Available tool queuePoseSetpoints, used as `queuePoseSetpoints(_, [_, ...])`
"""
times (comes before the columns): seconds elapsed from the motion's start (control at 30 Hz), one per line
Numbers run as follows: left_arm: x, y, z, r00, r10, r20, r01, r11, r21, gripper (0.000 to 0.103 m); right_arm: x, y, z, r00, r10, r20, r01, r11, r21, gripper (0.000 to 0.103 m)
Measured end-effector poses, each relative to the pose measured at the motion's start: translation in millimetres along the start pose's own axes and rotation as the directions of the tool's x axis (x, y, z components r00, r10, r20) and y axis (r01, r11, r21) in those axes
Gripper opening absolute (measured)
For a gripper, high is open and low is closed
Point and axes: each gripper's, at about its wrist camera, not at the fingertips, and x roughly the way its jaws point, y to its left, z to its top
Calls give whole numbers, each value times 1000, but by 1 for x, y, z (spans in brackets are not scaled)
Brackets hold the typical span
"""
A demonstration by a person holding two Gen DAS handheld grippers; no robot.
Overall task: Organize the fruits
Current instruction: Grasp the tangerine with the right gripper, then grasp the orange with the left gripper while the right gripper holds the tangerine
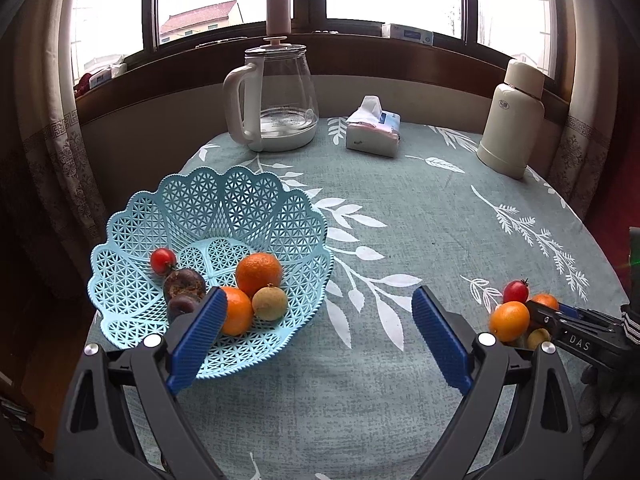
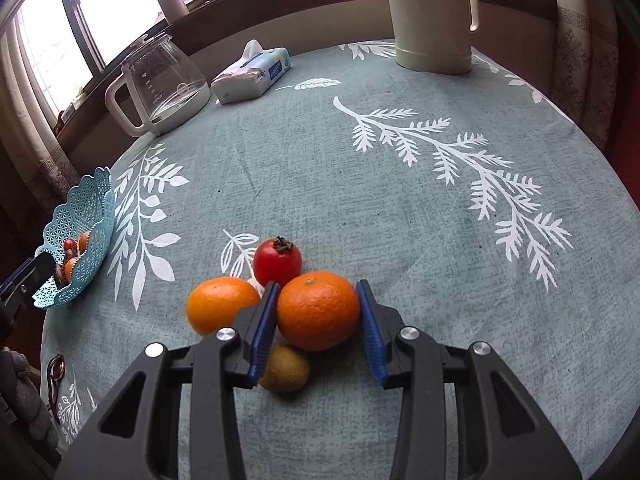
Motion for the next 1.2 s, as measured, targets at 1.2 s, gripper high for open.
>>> queuePoseSetpoints(1.2, [71, -148, -25, 923, -272, -273, 309, 946, 103, 70, -14, -56, 3, 997, -11, 81, 3, 995, 99, 39])
